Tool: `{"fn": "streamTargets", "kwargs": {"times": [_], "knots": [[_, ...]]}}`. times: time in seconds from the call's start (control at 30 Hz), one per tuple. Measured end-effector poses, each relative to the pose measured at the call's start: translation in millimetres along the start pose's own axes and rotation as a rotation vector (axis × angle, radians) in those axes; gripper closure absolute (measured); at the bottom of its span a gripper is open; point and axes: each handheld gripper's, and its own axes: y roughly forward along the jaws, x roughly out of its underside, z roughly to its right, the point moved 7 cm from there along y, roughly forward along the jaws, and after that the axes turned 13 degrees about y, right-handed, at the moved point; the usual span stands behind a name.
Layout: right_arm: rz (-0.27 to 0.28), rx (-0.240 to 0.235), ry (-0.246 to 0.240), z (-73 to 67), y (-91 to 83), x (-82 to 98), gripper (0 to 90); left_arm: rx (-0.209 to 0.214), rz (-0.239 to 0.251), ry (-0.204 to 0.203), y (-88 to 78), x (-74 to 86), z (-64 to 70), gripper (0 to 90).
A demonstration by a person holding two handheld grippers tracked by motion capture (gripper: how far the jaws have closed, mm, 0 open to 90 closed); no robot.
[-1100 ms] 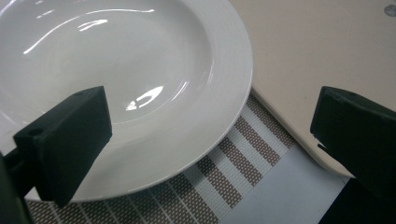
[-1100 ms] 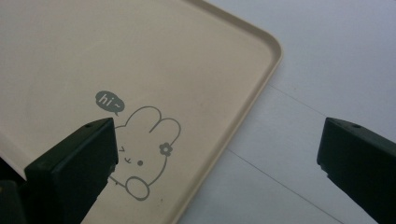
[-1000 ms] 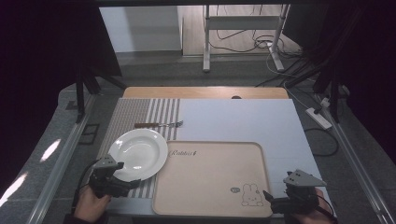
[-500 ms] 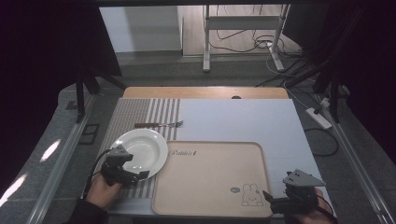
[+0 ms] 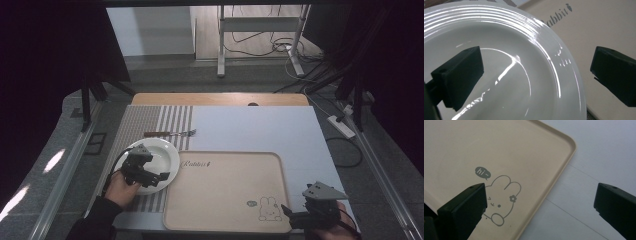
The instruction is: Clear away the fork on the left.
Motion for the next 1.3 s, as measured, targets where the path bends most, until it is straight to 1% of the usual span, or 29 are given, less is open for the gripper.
{"fn": "streamTargets", "kwargs": {"times": [0.2, 0.23, 0.47, 0.57, 0.73, 1.0, 1.07, 1.13, 1.17, 1.23, 1.3], "knots": [[-0.003, 0.002, -0.001, 0.0, 0.2, 0.1, 0.0, -0.008, -0.006, 0.014, 10.3, -11.9, -10.6, 0.0], [-0.002, 0.002, -0.001, 0.0, 0.2, 0.1, 0.0, -0.003, -0.004, 0.011, 13.4, -14.3, -11.7, 0.0], [-0.003, 0.001, -0.004, 0.0, 0.2, 0.3, 0.0, -0.003, -0.011, 0.043, 27.0, -28.9, -15.7, 0.0], [-0.004, 0.001, -0.005, -0.2, 0.3, 0.4, 0.0, 0.000, -0.009, 0.045, 33.5, -34.8, -18.0, 0.0], [-0.006, 0.000, -0.005, -0.3, 0.4, 0.6, 0.0, 0.002, -0.025, 0.061, 43.1, -42.6, -23.4, 0.5], [-0.008, -0.001, -0.007, -0.4, 0.4, 0.9, 0.0, -0.009, -0.056, 0.093, 60.2, -53.8, -31.0, 0.7], [-0.008, -0.002, -0.006, -0.4, 0.4, 0.9, 0.0, -0.024, -0.064, 0.104, 63.2, -55.8, -33.7, 0.2], [-0.009, -0.003, -0.007, -0.4, 0.4, 1.0, 0.0, -0.006, -0.064, 0.101, 65.8, -57.9, -36.0, 0.2], [-0.009, -0.002, -0.007, -0.4, 0.4, 1.0, 0.0, -0.005, -0.065, 0.099, 66.9, -59.0, -37.8, 0.2], [-0.010, -0.002, -0.007, -0.5, 0.5, 1.0, 0.0, -0.007, -0.065, 0.097, 68.6, -61.2, -42.0, 1.1], [-0.010, -0.003, -0.007, -0.5, 0.5, 1.0, 0.0, -0.021, -0.069, 0.096, 70.0, -63.2, -46.1, 4.1]]}}
